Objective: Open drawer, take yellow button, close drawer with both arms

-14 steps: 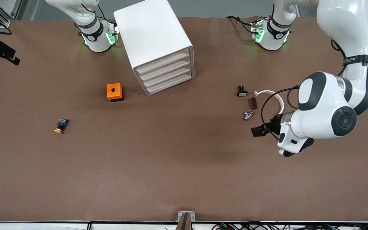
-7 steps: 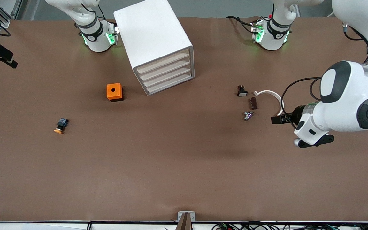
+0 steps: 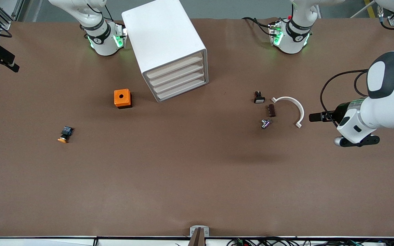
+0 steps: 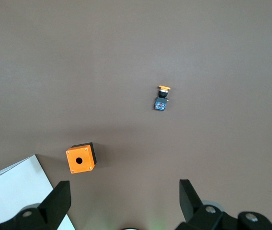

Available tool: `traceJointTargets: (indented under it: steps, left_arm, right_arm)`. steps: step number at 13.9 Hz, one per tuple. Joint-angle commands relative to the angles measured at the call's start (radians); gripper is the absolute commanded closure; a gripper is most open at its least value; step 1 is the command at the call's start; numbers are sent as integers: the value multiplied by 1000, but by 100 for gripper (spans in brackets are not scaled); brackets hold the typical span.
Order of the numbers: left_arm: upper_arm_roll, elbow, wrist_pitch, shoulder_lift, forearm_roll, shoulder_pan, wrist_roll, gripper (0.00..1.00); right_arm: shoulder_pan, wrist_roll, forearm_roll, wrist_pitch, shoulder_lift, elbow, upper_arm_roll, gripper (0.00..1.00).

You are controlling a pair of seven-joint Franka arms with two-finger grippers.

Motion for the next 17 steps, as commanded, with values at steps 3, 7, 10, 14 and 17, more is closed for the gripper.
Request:
traceJointTargets:
  steps: [3, 7, 10, 14, 17]
  left_arm:
    - [-8, -133, 51, -106, 29, 29, 58, 0]
    - [-10, -174, 46, -172, 62, 38, 58, 0]
    - [-8, -177, 40, -206, 62, 45, 58, 0]
    - [-10, -193, 37, -276, 63, 81, 74, 0]
    - [-7, -187, 37, -348, 62, 81, 58, 0]
  right_arm:
    - [14, -8, -8, 4, -25, -20, -1, 0]
    - [14, -6, -8, 11, -25, -20, -1, 0]
    - [14, -6, -6, 24, -24, -20, -1, 0]
    - [14, -4, -6, 30, -24, -20, -1, 0]
    - [14, -4, -4, 30, -24, -20, -1, 0]
